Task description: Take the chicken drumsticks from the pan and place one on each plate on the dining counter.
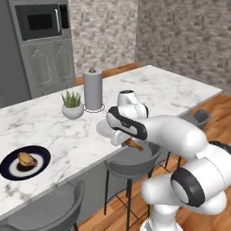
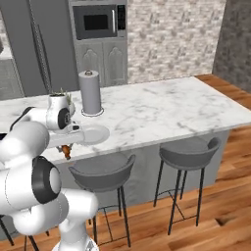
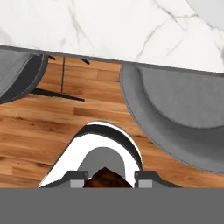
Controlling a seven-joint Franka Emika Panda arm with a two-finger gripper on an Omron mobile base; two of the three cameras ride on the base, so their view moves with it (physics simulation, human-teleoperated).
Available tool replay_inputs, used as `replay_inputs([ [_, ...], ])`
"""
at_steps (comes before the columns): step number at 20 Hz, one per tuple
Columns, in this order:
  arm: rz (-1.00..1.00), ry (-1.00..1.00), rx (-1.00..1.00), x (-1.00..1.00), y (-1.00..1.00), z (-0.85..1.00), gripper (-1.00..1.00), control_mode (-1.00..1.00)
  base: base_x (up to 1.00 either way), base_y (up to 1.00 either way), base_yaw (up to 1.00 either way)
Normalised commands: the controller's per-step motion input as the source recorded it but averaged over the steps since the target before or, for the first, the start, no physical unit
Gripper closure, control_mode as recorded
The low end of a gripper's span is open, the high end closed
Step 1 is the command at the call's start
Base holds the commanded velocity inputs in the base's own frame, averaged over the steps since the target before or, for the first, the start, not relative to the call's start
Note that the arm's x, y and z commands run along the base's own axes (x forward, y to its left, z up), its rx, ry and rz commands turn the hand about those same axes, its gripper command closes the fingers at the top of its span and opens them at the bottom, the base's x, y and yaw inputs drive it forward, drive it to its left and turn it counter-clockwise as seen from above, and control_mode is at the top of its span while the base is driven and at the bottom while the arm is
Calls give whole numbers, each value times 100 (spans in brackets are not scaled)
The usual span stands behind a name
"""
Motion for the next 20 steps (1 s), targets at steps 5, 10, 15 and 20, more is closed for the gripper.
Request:
replay_inputs([
  [5, 0, 0, 0, 0, 0, 0, 100, 100, 56, 13, 25],
  [10, 0, 0, 0, 0, 0, 0, 100, 100, 49, 4, 20],
  [15, 0, 0, 0, 0, 0, 0, 100, 100, 33, -2, 9],
  [20, 0, 0, 0, 24, -8, -7, 100, -100, 11, -2, 2],
])
